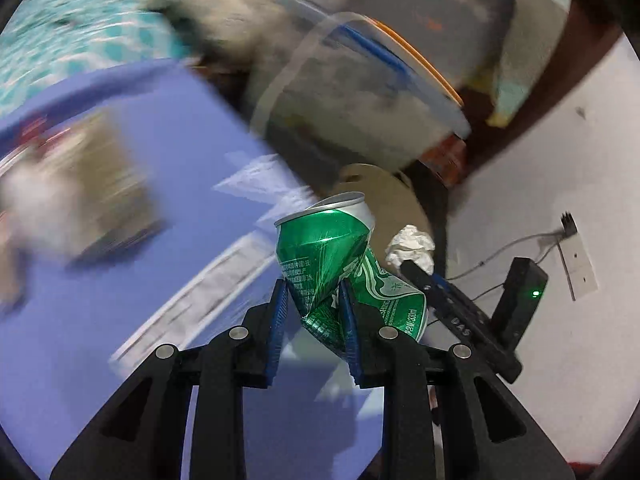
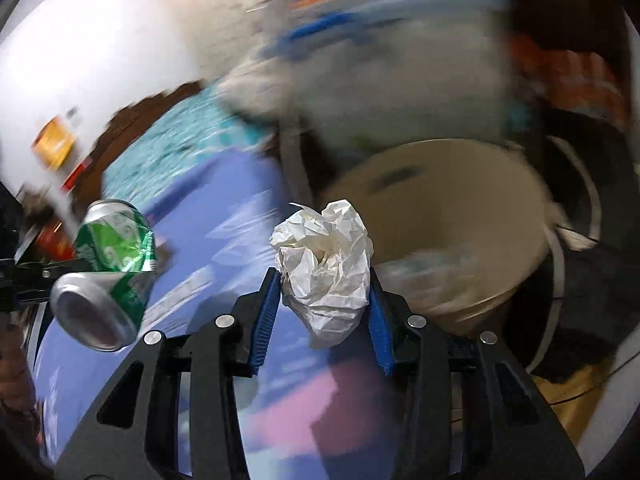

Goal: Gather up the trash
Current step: 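Drop the green can and tissue into the wastebasket with both tools, then grasp the brown box with the left tool while the right grasps a snack wrapper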

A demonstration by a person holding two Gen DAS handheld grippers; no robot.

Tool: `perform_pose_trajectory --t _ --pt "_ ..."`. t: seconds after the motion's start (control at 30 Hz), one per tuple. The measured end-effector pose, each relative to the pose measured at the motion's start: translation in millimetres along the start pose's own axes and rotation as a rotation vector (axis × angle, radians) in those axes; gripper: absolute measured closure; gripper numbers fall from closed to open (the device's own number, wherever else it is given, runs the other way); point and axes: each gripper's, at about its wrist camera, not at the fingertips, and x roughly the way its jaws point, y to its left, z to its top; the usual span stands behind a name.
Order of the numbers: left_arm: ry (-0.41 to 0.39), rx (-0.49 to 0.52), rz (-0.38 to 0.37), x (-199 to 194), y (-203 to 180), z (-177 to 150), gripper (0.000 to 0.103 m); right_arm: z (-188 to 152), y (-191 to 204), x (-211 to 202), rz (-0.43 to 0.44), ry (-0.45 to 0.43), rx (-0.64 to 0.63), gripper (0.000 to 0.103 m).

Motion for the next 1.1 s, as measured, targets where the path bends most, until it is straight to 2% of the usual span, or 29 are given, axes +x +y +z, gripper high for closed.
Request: perform_pose_trajectory --t 0.1,0.13,0.17,0.2,0.23,0.27,0.33,0.4,0.57,0.7,0.77,0.83,0.9,1.03,1.1 --pt "0.059 0.057 -0.012 56.7 -40.3 34.7 0.078 17.3 -46.3 6.1 -0.063 -0.019 0.062 0.043" --pt "0.076 0.074 -0.023 73.0 -52.2 44.1 0.078 20.2 -56.3 8.4 -0.065 -0.02 0.077 0.029" --pt "0.088 0.087 -0.033 87.1 -62.9 51.2 0.076 22.8 -64.4 9.7 -0.066 -0.028 0.094 0.023" --pt "0.101 0.098 -0.033 103.7 -73.8 57.9 0.069 24.6 -73.0 7.8 -0.08 -0.051 0.116 0.023" --pt "0.109 0.112 -0.002 118.3 -83.0 63.1 0.047 26.1 -78.2 5.4 -0.095 -0.07 0.131 0.022" --pt "0.094 0.123 0.046 128.2 -89.7 66.3 0.044 29.2 -82.2 5.2 -0.098 -0.087 0.142 0.023" --pt "0.091 0.135 0.06 137.3 -96.2 69.6 0.045 28.8 -95.0 -6.2 -0.117 -0.14 0.171 0.025" --pt "0.086 0.117 0.033 134.7 -96.2 67.6 0.048 29.7 -102.2 -17.0 -0.125 -0.181 0.188 0.029" --pt "0.036 0.137 0.041 107.3 -88.8 44.2 0.048 26.0 -101.3 -31.8 -0.093 -0.195 0.201 0.052" --pt "0.005 0.14 0.038 71.7 -68.2 11.5 0.048 31.0 -69.2 -27.2 0.013 -0.168 0.161 0.055" --pt "-0.017 0.13 0.048 51.3 -53.3 -4.1 0.047 34.1 -40.9 -21.4 0.072 -0.139 0.111 0.055" --pt "-0.041 0.088 0.062 23.4 -27.0 -23.1 0.047 36.2 -14.1 -12.1 0.133 -0.1 0.068 0.053" --pt "-0.066 0.036 0.083 -3.4 4.5 -38.8 0.047 39.6 21.4 5.4 0.23 -0.032 0.03 0.053" --pt "-0.153 -0.104 0.189 -67.6 81.7 -73.5 0.047 47.5 99.8 54.5 0.408 0.108 -0.038 0.049" --pt "-0.187 -0.181 0.233 -94.3 116.5 -85.7 0.047 56.1 136.2 89.7 0.451 0.162 -0.065 0.049"
